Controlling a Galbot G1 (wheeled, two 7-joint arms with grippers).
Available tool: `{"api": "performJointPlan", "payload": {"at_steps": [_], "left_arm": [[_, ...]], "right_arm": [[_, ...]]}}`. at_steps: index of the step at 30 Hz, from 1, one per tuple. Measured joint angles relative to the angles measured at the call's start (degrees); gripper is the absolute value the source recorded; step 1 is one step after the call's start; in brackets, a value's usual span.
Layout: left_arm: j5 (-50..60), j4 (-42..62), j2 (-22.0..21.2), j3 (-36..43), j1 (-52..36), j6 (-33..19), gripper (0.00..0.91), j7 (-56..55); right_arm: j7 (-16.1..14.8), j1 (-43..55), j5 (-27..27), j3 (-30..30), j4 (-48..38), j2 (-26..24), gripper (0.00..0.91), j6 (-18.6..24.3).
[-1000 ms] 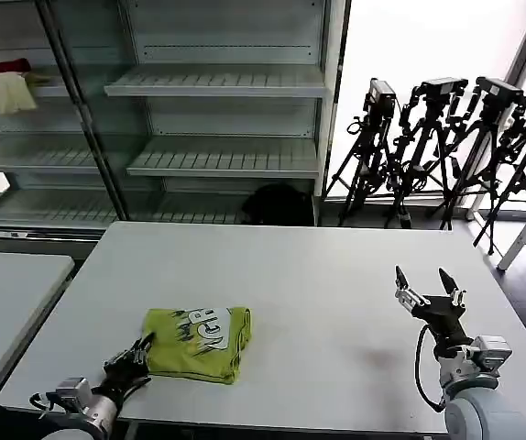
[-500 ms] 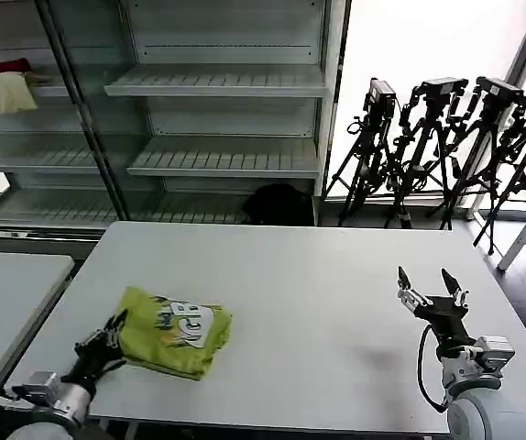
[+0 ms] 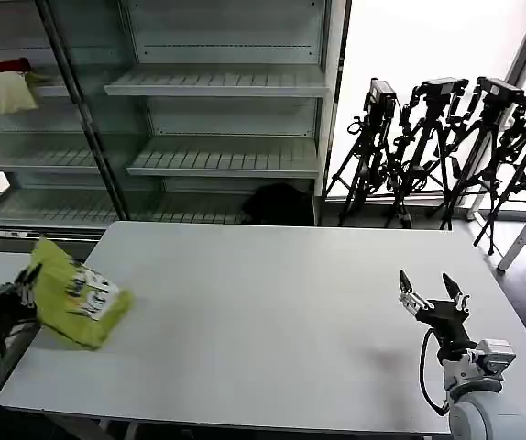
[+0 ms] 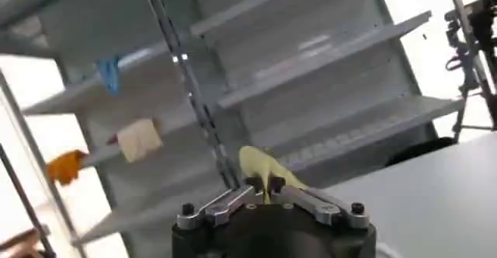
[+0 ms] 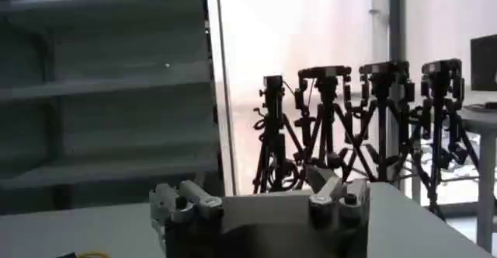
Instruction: Fold and organize the clothes.
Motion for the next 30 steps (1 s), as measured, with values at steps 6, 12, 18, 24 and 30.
{"api": "performJointPlan", "payload": {"at_steps": [6,12,18,24,30], "left_arm": [[6.9,-3.5,1.4,0.1,0.0,-0.8,0.000,1.2],[21.3,-4.8,-4.4,8.8,1.7,-5.2,0.010,0.1],[32.9,-2.7,-11.5,20.7,1.2,-8.7,0.020,-2.8],[35.0,-3.3,-14.9,30.7,-1.1,-8.0,0.907,-5.1],[29.9,-5.1,-16.9,39.1,-2.9,-3.2,0.907,-6.7]], "right_arm": [[-0.1,-0.6,0.6,0.4,-1.0,-0.4,0.907,0.8],[0.2,-1.4,1.8,1.1,-2.5,-1.1,0.907,1.6],[0.5,-1.3,2.7,1.6,-3.7,-1.6,0.907,1.7],[0.4,-1.3,2.7,1.1,-3.7,-1.2,0.907,1.3],[-0.4,-1.3,2.4,-0.7,-2.6,-0.7,0.907,-0.6]]}}
